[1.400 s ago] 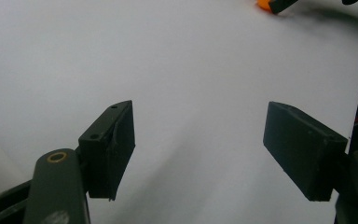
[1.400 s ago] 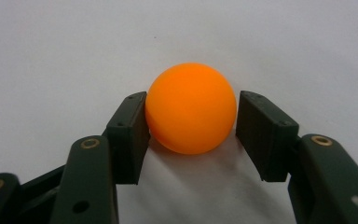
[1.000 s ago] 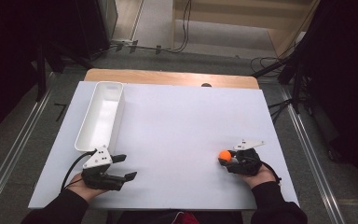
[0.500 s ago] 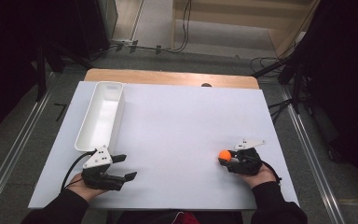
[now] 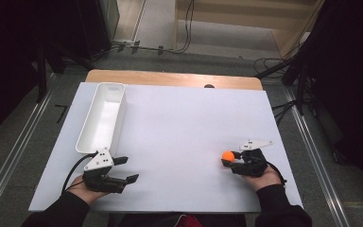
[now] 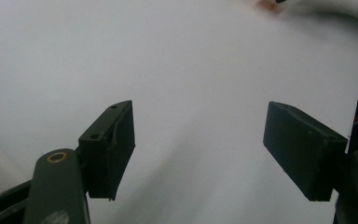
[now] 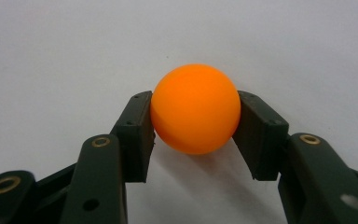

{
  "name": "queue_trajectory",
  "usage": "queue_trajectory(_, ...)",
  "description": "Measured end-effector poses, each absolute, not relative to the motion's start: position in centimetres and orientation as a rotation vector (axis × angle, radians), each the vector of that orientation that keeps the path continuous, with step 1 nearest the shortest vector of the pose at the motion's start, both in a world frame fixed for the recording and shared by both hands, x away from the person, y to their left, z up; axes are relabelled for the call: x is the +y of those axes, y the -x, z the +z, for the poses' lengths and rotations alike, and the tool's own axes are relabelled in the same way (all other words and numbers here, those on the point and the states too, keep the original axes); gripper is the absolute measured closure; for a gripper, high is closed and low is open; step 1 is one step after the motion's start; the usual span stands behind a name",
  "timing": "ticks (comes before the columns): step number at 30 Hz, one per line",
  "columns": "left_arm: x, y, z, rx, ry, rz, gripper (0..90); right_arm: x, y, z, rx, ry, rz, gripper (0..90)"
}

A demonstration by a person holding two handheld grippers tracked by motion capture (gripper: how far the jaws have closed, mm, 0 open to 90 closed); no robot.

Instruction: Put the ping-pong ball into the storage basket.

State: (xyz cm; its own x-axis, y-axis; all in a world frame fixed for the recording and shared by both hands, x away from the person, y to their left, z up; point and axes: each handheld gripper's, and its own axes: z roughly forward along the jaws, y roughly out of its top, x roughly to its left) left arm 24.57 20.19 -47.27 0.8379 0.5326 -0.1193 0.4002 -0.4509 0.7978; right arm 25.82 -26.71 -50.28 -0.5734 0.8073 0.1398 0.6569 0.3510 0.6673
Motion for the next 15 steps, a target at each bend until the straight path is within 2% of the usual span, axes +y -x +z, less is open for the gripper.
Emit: queue_trajectory(15, 20.20, -24.58, -47.27, 0.679, -2.102, 0.187, 25.2, -26.12, -25.39, -49.52, 2.416, -1.355, 1.079, 48.3)
